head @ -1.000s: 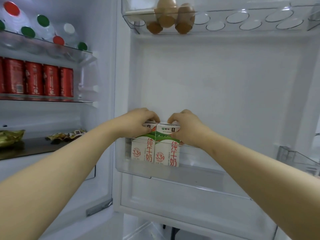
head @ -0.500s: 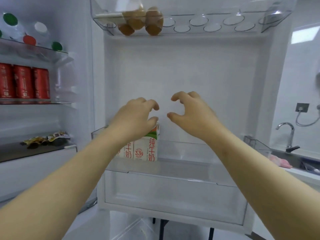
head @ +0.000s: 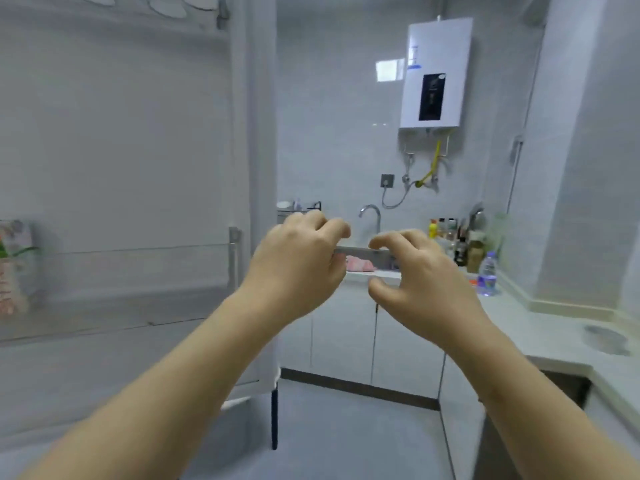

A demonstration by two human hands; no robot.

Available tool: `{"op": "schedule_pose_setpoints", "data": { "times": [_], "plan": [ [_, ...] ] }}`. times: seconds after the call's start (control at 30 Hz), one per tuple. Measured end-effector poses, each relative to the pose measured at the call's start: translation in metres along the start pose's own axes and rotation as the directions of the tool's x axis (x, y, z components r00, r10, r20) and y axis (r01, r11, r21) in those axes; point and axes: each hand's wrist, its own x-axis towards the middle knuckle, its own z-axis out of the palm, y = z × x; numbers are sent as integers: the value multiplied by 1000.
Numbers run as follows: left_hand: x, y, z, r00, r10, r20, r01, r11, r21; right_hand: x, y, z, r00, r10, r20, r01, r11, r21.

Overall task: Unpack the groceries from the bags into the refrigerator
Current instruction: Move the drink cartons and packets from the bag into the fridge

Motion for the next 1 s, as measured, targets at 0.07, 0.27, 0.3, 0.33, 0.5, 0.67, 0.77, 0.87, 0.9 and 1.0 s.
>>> {"op": "schedule_pose_setpoints", "data": {
  "times": [0.07, 0.27, 0.3, 0.33, 0.5, 0.67, 0.77, 0.87, 0.9, 1.0],
  "plan": [
    [8, 41, 32, 997, 70, 32, -67, 995, -69, -28, 44, -18, 995, 93, 20, -92, 993, -69],
    [13, 182, 121, 960, 237, 146, -182, 932, -314, -119, 158, -78, 928, 369, 42, -350, 907, -233],
    [13, 205, 134, 950, 264, 164, -196, 918, -345, -135, 173, -88, 912, 408, 35, -387, 886, -254],
    [12, 228, 145, 941, 290, 174, -207, 902, -379, -150, 187, -98, 894, 447, 28, -423, 864, -273],
    [0, 335, 185, 881, 431, 197, -266, 793, -548, -226, 239, -145, 792, 611, -19, -573, 731, -371],
    [-22, 425, 205, 788, 584, 197, -322, 663, -676, -298, 265, -182, 654, 750, -101, -715, 568, -408],
    [-37, 471, 212, 716, 673, 185, -349, 574, -741, -338, 273, -198, 558, 813, -166, -788, 458, -411],
    [-54, 515, 222, 646, 744, 171, -363, 496, -789, -377, 280, -213, 441, 868, -228, -852, 324, -412],
    [-60, 530, 225, 620, 767, 165, -365, 468, -805, -389, 282, -218, 404, 881, -248, -868, 283, -408],
    [-75, 573, 233, 537, 833, 132, -368, 372, -852, -422, 292, -232, 287, 910, -299, -911, 162, -380]
  ]
}}
